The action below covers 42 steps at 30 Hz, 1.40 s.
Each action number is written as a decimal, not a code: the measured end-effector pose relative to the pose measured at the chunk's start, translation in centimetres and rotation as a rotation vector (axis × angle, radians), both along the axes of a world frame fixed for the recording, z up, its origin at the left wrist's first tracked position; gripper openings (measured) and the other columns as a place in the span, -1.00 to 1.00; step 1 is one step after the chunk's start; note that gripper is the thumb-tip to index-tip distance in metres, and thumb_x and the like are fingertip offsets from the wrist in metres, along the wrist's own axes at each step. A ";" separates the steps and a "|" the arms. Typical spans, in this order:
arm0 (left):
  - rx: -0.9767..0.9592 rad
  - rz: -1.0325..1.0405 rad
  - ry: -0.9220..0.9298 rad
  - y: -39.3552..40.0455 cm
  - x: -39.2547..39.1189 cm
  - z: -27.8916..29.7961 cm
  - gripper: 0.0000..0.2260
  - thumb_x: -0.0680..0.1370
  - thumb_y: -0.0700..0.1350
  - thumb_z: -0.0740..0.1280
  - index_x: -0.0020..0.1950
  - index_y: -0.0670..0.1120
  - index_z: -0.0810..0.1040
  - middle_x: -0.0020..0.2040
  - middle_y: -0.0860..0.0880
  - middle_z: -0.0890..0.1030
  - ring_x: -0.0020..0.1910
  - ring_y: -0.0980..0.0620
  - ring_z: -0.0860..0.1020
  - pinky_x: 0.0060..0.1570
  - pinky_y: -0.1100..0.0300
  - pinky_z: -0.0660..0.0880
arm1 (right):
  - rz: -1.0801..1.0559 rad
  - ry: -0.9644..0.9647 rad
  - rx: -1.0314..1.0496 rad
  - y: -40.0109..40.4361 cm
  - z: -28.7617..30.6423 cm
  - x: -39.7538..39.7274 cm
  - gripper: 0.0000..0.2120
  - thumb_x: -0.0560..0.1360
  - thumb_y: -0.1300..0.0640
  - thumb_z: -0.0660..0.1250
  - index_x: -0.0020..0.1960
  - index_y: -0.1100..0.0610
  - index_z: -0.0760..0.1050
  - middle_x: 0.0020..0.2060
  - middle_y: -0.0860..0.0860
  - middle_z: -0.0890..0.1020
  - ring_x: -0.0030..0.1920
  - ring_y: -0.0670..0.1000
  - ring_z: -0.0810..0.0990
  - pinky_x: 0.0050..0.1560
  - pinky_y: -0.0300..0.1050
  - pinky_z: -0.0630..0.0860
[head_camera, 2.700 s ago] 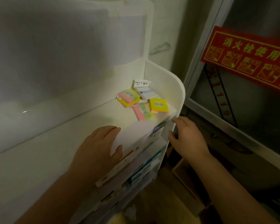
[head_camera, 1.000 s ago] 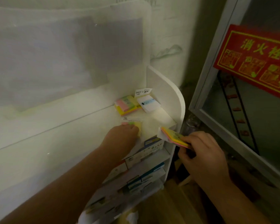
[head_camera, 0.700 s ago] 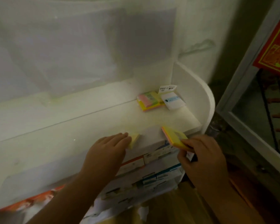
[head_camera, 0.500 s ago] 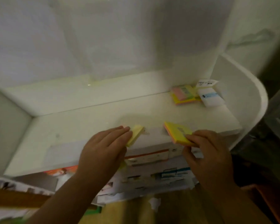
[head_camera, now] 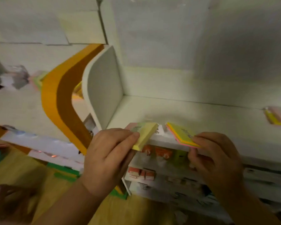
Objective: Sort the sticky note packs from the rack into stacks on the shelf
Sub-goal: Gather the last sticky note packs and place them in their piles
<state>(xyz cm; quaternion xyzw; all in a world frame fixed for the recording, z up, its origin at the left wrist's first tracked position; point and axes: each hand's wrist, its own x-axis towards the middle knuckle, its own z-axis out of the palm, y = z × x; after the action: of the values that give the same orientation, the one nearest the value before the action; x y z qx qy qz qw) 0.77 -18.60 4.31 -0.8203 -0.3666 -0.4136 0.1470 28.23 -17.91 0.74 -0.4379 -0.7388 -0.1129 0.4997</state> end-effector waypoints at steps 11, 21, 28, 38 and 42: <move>-0.028 0.350 0.041 -7.1 -25.6 -1.3 -0.69 0.55 -0.22 0.34 0.30 -0.17 0.49 0.12 -0.11 0.53 0.00 -0.16 0.55 -0.07 -0.05 0.50 | 0.244 -0.058 -0.001 -1.5 0.4 -25.5 -0.80 0.56 0.16 0.35 -0.03 0.30 0.66 -0.06 0.15 0.65 -0.03 0.10 0.60 0.14 -0.21 0.47; -0.117 0.582 0.018 -11.7 -39.5 -3.3 -0.73 0.60 -0.13 0.30 0.24 -0.21 0.61 0.04 -0.15 0.61 -0.06 -0.19 0.57 -0.12 -0.03 0.45 | 0.396 -0.114 0.091 0.9 1.1 -40.8 -0.92 0.48 0.30 0.43 -0.04 0.28 0.67 -0.07 0.15 0.65 -0.07 0.13 0.62 -0.07 -0.03 0.57; -0.128 0.617 0.011 -10.1 -43.1 -3.2 -0.77 0.59 -0.13 0.35 0.20 -0.16 0.64 0.04 -0.10 0.65 -0.02 -0.15 0.61 -0.10 -0.04 0.48 | 0.372 -0.117 0.095 3.7 0.8 -45.6 -0.90 0.46 0.30 0.43 -0.03 0.26 0.67 -0.07 0.16 0.66 -0.07 0.16 0.62 0.02 -0.13 0.54; -0.144 0.532 0.044 -0.4 -47.1 -2.3 -0.80 0.50 -0.14 0.44 0.10 -0.13 0.67 0.05 -0.04 0.67 0.02 -0.06 0.60 0.01 0.02 0.50 | 0.319 -0.026 -0.025 11.5 -1.1 -51.0 -0.85 0.49 0.26 0.40 0.04 0.20 0.67 -0.05 0.08 0.65 -0.05 0.10 0.61 0.05 -0.09 0.55; -0.182 0.500 0.094 4.0 -49.6 -1.5 -0.77 0.54 -0.06 0.37 0.13 -0.11 0.67 0.07 -0.02 0.66 0.05 -0.04 0.58 0.04 0.00 0.50 | 0.278 0.026 -0.039 15.3 -0.6 -52.7 -0.83 0.49 0.27 0.38 0.05 0.19 0.68 -0.05 0.07 0.65 -0.04 0.11 0.61 0.04 -0.10 0.53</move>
<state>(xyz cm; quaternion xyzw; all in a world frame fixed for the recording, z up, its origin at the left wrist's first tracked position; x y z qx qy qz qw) -48.86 -14.62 2.78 -0.7325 -0.5863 -0.2911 0.1870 -24.52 -2.62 0.13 -0.3427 -0.7878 -0.0224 0.5113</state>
